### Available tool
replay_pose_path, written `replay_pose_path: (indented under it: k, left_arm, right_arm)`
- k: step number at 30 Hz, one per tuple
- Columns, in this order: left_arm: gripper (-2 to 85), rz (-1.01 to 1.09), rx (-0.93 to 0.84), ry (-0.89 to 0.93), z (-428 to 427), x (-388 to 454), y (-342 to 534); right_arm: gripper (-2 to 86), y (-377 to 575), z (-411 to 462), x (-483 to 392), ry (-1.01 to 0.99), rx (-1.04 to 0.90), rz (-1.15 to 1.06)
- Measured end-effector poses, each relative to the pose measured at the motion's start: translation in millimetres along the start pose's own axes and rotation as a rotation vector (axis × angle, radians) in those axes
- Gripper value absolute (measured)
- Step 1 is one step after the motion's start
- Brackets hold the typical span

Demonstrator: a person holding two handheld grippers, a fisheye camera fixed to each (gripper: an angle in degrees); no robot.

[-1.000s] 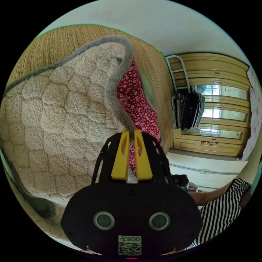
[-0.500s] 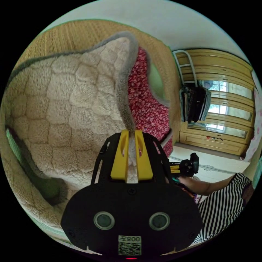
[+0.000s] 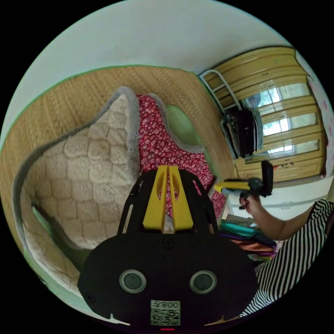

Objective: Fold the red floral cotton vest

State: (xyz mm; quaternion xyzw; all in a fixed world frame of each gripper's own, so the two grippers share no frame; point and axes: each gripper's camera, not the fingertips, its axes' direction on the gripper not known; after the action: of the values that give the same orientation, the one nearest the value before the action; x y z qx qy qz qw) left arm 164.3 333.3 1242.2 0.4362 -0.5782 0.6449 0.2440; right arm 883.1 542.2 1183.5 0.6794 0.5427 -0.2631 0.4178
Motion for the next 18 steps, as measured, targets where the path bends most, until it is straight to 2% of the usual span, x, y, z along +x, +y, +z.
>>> replay_pose_path:
  k: [4, 6, 10, 15, 18]
  left_arm:
    - [0.5, 0.01, -0.11, -0.179, 46.0, -0.7, -33.7]
    - [0.4, 0.008, -0.207, -0.241, 74.0, -12.2, -33.7]
    - [0.2, -0.077, -0.122, -0.163, 60.8, -17.6, -22.1]
    - [0.2, 0.053, 0.024, -0.197, 19.4, 16.4, -38.2]
    - [0.2, 0.094, 0.059, -0.221, 17.4, 19.9, -80.4]
  right_arm:
    - [0.1, -57.2, 13.7, 23.3, 0.131, 0.031, 0.009]
    - [0.1, -70.8, 41.7, 30.6, 0.178, -0.061, 0.005]
    - [0.1, -67.5, 40.2, 39.9, 0.108, -0.077, -0.016]
    - [0.0, -42.8, 0.7, 45.6, 0.126, 0.026, 0.016]
    - [0.1, -42.9, 4.5, 52.0, 0.126, 0.02, 0.026]
